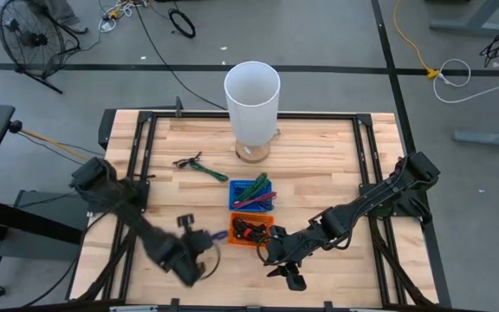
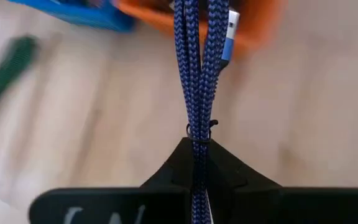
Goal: Pick & Place USB Port
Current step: Put the blue charger cable into the blue bin
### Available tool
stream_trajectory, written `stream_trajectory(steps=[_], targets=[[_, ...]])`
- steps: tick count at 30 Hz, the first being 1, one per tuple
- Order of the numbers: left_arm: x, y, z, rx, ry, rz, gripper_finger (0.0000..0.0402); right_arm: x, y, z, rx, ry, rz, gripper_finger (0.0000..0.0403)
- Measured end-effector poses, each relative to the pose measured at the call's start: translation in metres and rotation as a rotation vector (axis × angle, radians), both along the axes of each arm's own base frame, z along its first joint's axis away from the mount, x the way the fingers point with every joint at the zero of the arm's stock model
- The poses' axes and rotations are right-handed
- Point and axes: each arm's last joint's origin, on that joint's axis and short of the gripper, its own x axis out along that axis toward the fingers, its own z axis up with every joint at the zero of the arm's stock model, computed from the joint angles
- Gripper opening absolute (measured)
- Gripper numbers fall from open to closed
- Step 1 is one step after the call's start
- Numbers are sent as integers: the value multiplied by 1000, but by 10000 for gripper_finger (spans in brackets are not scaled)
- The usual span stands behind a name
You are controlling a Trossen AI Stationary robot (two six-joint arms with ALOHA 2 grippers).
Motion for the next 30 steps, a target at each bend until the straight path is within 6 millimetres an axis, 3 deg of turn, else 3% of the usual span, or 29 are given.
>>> stream_trajectory(steps=[8,15,24,30], targets=[[43,52,24,-13,-100,-14,18,0,0,-1,-1,8,4,146],[79,87,32,-10,-220,-59,18,-1,0,-1,0,9,6,146],[102,143,34,-49,-277,13,18,0,0,-1,1,9,6,146],[109,174,23,-115,-390,73,18,-1,0,-1,0,10,5,146]])
